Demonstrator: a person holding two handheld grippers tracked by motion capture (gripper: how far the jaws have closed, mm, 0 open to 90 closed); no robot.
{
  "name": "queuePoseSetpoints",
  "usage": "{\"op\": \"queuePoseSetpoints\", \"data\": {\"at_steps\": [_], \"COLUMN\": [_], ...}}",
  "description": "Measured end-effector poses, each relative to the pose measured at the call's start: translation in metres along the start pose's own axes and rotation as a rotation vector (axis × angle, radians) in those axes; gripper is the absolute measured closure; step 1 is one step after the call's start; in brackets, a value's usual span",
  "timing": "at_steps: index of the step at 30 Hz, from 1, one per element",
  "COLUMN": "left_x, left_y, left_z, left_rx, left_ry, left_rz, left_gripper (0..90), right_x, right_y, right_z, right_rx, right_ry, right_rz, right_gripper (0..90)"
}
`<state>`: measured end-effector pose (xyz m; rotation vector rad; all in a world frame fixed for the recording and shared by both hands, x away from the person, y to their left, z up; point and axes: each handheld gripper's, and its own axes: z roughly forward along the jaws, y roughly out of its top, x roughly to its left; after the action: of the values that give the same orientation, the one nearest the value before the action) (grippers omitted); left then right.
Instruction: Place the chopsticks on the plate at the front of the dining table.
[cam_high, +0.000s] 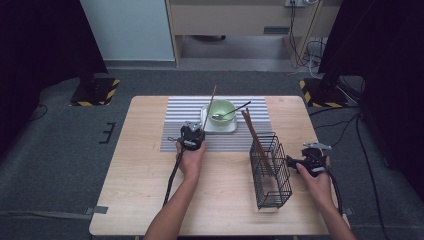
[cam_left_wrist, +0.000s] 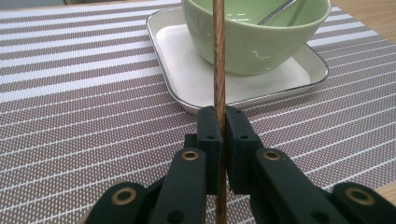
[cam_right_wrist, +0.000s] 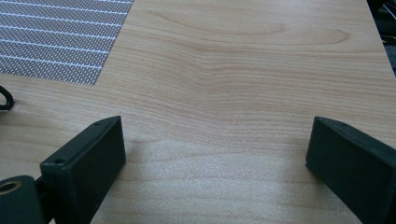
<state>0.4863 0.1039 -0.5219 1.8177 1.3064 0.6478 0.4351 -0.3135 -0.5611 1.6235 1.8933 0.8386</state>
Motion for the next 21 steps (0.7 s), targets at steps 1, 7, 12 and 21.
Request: {"op": "queuePoseSetpoints", "data": {"at_steps": [1,7,12,21], "left_x": [-0.0001,0.0007,0.0027,0.0052], "left_y": [0.0001,0.0008,0.0033,0.0068], "left_z": [-0.0003,-0.0016,-0.0044,-0.0086], "left_rx": [-0.002,-0.011,-0.024,-0.034], "left_ry": [0.002,0.011,0.025,0.044], "left_rz": [-0.001,-0.015,-0.021,-0.033], "left_gripper": [85.7,85.6,85.6,85.6], "right_x": [-0.0001,-0.0002,-0.0001,-0.0002], "right_y": [0.0,0.0,0.0001,0.0001], "right_z": [0.0,0.0,0.0001,0.0001], "right_rx": [0.0,0.0,0.0,0.0], "right_ry": [0.002,0.004,0.004,0.004], "right_rz": [-0.002,-0.003,-0.002,-0.003], "right_gripper": [4.8,4.8,4.8,4.7]}}
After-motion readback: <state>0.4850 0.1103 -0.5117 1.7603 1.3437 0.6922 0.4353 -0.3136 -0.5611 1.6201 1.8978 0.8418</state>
